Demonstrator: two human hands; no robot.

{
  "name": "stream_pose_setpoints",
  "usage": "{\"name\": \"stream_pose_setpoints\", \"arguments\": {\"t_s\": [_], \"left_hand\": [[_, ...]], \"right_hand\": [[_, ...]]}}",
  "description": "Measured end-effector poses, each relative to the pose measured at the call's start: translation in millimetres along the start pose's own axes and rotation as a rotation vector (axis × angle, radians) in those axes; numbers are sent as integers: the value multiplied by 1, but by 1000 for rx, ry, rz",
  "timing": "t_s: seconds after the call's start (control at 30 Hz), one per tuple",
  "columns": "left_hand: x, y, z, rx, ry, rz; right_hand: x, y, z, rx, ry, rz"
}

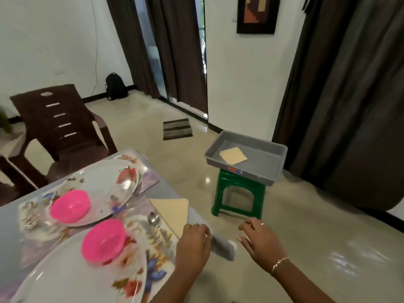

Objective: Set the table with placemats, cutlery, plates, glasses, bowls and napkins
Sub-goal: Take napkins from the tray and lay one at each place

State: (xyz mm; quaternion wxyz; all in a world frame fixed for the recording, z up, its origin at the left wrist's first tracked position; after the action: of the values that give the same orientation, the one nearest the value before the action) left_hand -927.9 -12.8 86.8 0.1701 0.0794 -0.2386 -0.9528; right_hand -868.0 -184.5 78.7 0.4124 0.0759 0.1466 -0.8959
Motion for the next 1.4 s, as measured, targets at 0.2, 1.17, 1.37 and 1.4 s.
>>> {"name": "stream_pose_setpoints", "arguments": {"t_s": [0.2, 1.17, 1.37, 1.4], "left_hand": [[-106, 34, -49, 61, 10, 43], [-527, 93, -183, -112, -402, 359], [-592, 65, -260, -224, -692, 364], [-601, 59, -273, -254, -731, 348]], "right_hand": [[-55, 113, -3, 66, -103, -38], [-364, 488, -93, -368, -477, -453], [-385, 540, -166, -549, -457, -781], [-384, 546, -180, -589, -447, -853]]}}
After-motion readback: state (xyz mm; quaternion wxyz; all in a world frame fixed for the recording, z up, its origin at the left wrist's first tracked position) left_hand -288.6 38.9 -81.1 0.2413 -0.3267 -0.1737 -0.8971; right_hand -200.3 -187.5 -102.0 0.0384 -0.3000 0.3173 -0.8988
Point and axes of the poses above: each hand's wrist, its own x-axis away from the middle knuckle, its own z-axis out of the back of the hand, y = z × x, the point moved 5 cm from there along -x, towards the middle knuckle, and after that the axes turned 12 degrees about z, right-handed, at the moved point
